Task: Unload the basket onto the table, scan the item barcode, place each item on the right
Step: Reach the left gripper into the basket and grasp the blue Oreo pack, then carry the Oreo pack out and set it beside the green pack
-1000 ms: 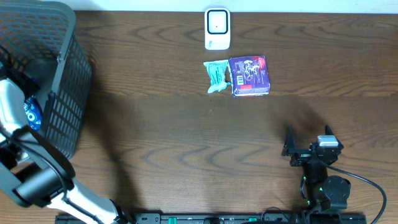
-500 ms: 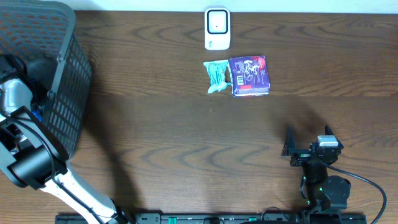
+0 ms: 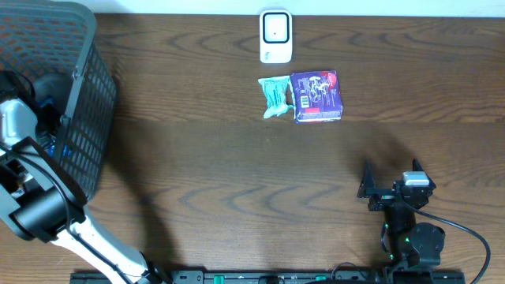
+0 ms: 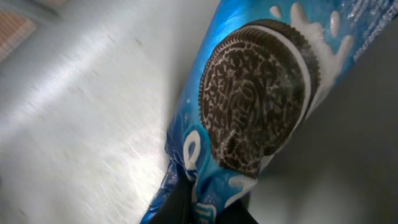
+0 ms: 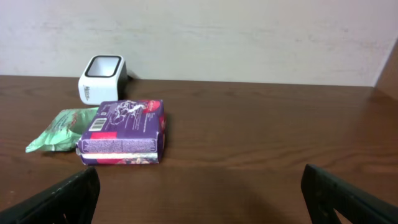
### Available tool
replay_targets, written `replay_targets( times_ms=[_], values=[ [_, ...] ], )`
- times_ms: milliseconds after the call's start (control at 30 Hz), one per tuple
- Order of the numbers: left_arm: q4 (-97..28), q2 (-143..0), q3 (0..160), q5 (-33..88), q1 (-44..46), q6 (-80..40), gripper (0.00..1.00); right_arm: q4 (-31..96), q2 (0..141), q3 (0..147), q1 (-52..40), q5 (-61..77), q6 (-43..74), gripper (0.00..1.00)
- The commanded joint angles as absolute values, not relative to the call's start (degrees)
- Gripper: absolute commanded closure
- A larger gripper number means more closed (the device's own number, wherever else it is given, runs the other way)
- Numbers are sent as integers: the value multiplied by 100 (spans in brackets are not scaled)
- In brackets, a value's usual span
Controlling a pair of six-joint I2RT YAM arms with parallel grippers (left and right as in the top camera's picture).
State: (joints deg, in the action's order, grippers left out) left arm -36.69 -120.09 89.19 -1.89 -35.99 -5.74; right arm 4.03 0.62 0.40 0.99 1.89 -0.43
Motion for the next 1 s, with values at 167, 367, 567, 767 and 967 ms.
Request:
replay_targets(
  times_ms=[167,367,567,767,967],
  values=[
    [-3389,-9819,8768,1367,-3559,-1343,93,425,30,32,67,202,36,1],
    [-3026,-7725,8768,1551,-3350,-1645,93,427,30,32,67,202,36,1],
    [-2849,-6858,8761,2508,-1981,-2086,93,427,30,32,67,202,36,1],
    [-2952,-7603,8648,1780,325,-2086,93,425,30,32,67,202,36,1],
    [-3013,-9091,8648,779,1605,-2198,93,427,30,32,67,202,36,1]
  ],
)
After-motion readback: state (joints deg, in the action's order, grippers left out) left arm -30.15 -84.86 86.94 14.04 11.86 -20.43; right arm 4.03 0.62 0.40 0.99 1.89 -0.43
